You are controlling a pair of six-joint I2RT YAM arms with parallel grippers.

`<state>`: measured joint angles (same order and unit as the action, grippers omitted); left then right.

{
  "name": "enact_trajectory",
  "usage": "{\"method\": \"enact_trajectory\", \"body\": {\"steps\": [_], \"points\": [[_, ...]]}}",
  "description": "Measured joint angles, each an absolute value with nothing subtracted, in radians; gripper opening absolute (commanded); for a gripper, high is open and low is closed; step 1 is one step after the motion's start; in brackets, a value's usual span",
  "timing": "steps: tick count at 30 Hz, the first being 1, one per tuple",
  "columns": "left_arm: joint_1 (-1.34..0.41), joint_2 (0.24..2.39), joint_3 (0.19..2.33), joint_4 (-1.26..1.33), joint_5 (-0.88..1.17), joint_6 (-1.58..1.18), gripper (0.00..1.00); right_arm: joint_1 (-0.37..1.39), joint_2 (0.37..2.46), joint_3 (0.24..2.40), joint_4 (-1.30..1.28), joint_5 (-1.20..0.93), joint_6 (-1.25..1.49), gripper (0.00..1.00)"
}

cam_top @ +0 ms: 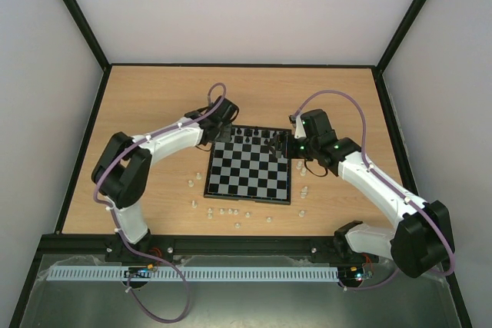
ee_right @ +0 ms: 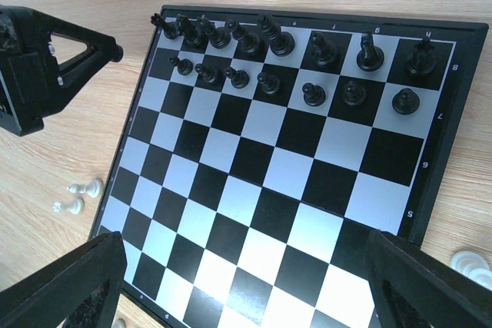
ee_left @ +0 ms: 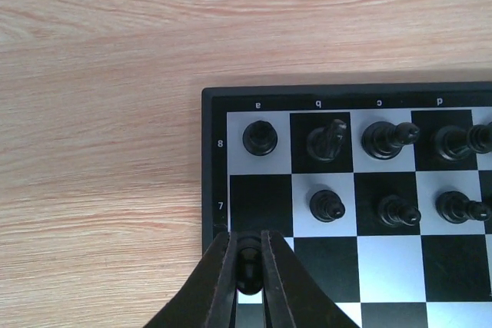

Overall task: Set up the chess pieces on the board
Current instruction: Place the chess piece on the chessboard.

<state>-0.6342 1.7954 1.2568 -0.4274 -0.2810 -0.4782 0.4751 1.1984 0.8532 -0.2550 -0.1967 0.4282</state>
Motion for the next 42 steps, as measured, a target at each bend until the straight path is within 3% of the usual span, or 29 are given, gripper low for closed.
{"method": "enact_trajectory", "body": {"steps": [11,42], "points": [[-0.633,1.866,1.283,-0.415,-0.268,-0.469,0.15,0.475,1.199,0.853,-0.255,-0.199,0.428,0.86],[-0.622,1.93,1.298,-0.387,-0.268,-0.466,0.13,0.475,1.205,0.842,-0.239,-0.216,0.43,0.86]]}}
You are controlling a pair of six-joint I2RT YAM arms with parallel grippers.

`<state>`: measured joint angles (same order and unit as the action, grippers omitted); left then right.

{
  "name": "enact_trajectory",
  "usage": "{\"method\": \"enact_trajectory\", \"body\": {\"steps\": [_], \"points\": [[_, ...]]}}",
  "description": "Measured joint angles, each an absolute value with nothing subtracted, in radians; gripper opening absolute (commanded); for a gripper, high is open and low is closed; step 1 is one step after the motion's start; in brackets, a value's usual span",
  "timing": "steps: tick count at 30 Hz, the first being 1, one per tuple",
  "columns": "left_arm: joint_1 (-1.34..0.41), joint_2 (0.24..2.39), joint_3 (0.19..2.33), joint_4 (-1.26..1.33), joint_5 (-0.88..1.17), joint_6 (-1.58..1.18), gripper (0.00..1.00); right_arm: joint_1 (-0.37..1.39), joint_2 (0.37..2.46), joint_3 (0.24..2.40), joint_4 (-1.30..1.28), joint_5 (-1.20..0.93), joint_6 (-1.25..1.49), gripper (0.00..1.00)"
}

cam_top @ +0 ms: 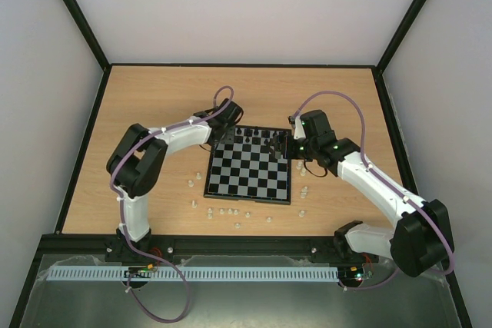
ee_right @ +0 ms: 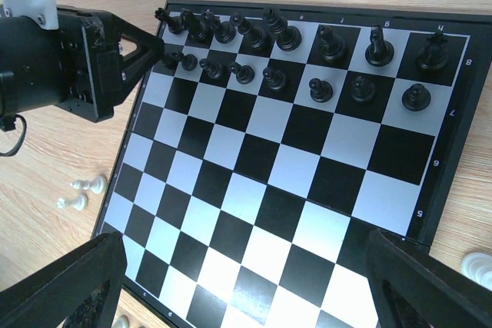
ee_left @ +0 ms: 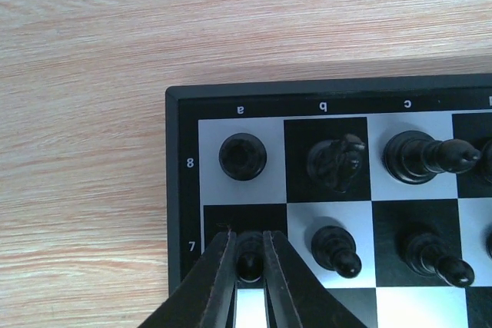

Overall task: Set up the chess pieces on the board
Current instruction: Place the chess piece on the chessboard.

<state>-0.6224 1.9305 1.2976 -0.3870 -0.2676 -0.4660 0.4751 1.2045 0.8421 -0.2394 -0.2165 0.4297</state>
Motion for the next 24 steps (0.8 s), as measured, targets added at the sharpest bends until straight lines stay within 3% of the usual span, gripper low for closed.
{"method": "enact_trajectory", "body": {"steps": [12,24], "points": [[-0.622,1.953,1.314,-0.387,-0.278,-0.463,0.14,0.475,1.205,0.842,-0.237,-0.221,0.43,0.86],[-0.622,1.955,1.325,-0.389,-0.296,-0.459,0.25,0.475,1.205,0.836,-0.233,-0.225,0.43,0.86]]}}
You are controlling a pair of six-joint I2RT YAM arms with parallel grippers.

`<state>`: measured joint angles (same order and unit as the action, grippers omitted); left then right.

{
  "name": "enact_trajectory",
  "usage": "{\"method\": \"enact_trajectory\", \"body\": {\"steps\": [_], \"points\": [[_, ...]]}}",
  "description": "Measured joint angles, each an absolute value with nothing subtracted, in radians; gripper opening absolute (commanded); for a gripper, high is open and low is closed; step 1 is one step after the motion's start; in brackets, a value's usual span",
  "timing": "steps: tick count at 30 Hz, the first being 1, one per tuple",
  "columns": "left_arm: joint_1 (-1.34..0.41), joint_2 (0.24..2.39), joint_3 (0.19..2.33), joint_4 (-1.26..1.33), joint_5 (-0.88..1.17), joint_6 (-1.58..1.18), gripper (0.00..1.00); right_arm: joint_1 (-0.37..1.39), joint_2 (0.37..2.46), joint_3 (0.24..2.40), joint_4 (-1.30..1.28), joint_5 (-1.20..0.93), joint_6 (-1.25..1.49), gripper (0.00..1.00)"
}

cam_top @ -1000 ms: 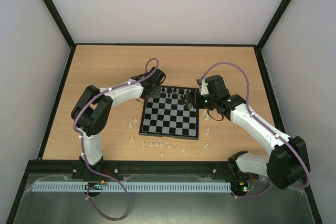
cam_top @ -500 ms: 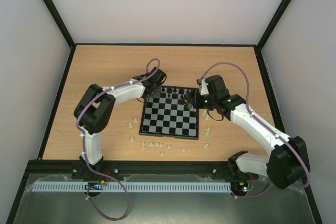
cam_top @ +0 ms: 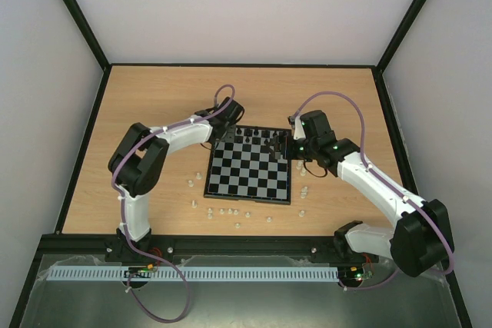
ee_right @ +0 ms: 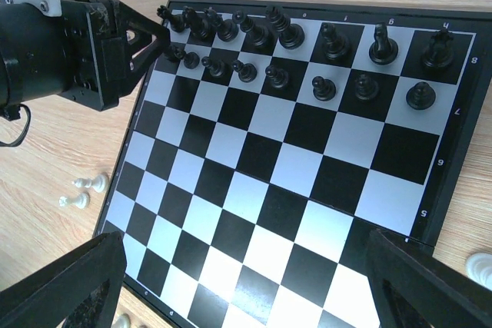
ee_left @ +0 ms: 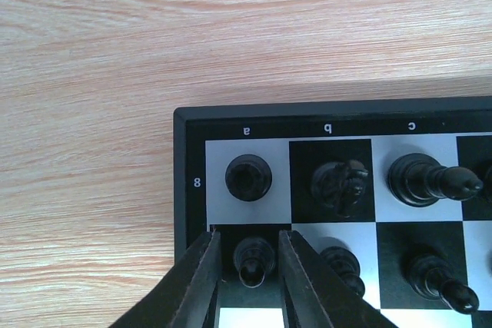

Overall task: Set up the chess pieces on the board
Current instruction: Place the chess piece on the chessboard, then pick up the chess piece at the center of the board.

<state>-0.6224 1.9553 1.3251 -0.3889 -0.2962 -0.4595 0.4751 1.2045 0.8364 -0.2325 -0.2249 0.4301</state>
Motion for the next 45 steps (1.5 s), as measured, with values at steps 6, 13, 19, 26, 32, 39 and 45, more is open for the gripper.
{"method": "enact_trajectory", "body": {"steps": [6,13,19,26,32,39,45], "points": [[-0.622,1.909,1.315,-0.398,-0.297,-0.463,0.37,0.475,1.205,0.836,-0.233,-0.224,0.43,0.86],[-0.622,1.637,1.197,-0.401,-0.295,-0.482,0.67,0.475,1.214,0.836,-0.232,-0.22,0.434,0.99],[-0.625,1.375,1.048,-0.385,-0.249,-0.491,0.99,0.475,1.245,0.836,-0.233,-0.183,0.431,0.99],[-0.649,1.206,0.916,-0.38,-0.165,-0.522,1.0,0.475,1.282,0.862,-0.279,-0.034,0.453,0.99],[-0.677,1.087,0.822,-0.346,-0.091,-0.544,1.0,0.475,1.304,0.896,-0.34,0.132,0.508,0.99],[-0.687,1.027,0.747,-0.305,-0.026,-0.561,1.0,0.475,1.316,0.896,-0.376,0.172,0.559,0.97],[-0.706,1.0,0.731,-0.284,0.012,-0.568,1.0,0.475,1.331,0.901,-0.409,0.184,0.574,0.81]]}}
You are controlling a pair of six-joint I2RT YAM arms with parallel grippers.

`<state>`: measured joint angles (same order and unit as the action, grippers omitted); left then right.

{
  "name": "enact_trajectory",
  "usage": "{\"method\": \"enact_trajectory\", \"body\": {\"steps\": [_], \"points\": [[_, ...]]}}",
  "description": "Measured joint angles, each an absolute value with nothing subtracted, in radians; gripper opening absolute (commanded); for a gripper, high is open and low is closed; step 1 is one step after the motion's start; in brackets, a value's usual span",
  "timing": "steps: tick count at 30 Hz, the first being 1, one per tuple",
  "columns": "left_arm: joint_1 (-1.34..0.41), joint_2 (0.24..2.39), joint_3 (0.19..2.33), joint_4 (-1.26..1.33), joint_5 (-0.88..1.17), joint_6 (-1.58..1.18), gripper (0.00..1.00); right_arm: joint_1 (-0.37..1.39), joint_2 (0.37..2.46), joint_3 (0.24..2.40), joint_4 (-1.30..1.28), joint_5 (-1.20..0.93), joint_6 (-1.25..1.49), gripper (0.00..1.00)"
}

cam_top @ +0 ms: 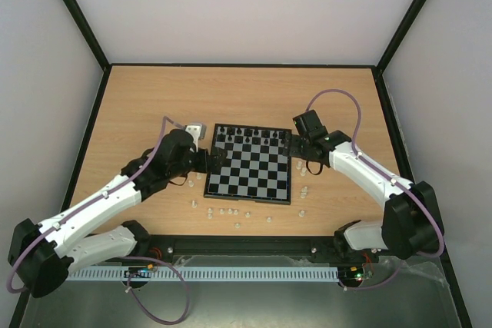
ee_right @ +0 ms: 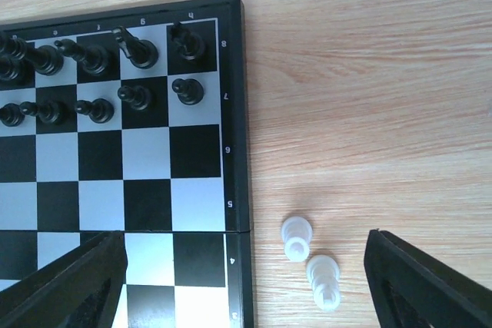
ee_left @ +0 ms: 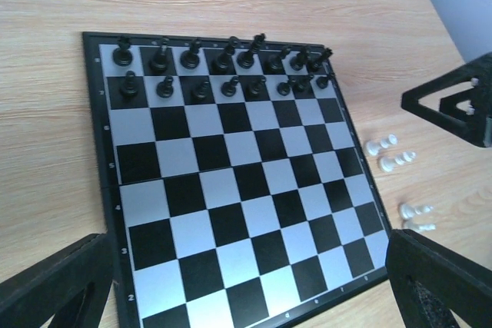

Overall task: Set up the chess pieces on the board
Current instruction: Pick up the chess piece at the center of the board.

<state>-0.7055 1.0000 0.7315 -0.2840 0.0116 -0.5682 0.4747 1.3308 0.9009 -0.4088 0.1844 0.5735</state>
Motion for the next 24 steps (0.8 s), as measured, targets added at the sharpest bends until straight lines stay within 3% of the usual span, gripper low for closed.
{"method": "enact_trajectory", "body": {"steps": [8,18,24], "points": [[-0.73,1.0,0.722,-0.247,0.059,-0.569,1.0,0.475,1.329,0.891,-0.432,0.177,0.611,0.63],[-0.73,0.987,0.699,-0.219,0.105,-0.569,0.99,0.475,1.288,0.791,-0.475,0.165,0.69,0.59],[-0.73,0.979,0.698,-0.212,0.119,-0.569,0.99,0.475,1.271,0.785,-0.496,0.187,0.708,0.47]]}}
